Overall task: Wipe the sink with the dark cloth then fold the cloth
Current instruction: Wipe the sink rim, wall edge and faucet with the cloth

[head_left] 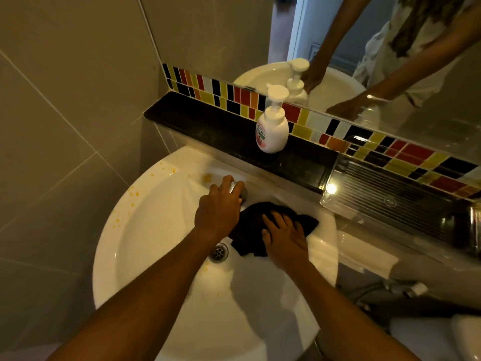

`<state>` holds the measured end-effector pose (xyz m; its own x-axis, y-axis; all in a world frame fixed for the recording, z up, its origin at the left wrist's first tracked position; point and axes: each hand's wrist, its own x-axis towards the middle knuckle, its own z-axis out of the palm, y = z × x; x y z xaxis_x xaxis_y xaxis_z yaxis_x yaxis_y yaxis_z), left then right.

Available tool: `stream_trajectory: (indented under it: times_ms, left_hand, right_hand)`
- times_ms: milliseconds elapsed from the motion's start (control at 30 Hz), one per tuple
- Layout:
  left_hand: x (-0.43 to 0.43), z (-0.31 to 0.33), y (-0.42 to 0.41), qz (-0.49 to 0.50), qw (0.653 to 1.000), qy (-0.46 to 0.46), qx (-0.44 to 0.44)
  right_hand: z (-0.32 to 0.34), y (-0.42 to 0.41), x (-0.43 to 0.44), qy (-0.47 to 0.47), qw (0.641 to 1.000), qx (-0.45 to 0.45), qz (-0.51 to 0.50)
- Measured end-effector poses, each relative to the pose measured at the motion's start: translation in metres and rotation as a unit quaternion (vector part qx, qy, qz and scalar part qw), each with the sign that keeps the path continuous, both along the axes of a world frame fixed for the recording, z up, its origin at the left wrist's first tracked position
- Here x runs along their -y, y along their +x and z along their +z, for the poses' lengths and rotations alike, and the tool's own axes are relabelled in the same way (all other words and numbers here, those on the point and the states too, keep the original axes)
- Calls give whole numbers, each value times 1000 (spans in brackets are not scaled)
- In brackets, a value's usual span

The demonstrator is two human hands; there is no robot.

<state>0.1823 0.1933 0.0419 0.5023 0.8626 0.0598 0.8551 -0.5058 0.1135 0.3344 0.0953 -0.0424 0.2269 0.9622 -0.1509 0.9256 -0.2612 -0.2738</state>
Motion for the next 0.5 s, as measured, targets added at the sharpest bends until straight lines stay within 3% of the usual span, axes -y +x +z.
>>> stream_trajectory:
  times_ms: [133, 300, 400, 500]
  left_hand:
    - [1, 3, 5, 18, 1000, -17, 2]
    - [11, 11, 13, 32, 997, -32, -55]
    - [23, 13, 19, 6, 997, 23, -77]
    - [43, 5, 27, -59, 994, 62, -74]
  right_hand:
    - [15, 31, -2, 33, 999, -30, -21]
    - [25, 53, -2, 2, 997, 36, -74]
    - [34, 59, -1, -5, 993, 60, -103]
    - [34, 58, 5, 17, 998, 31, -52]
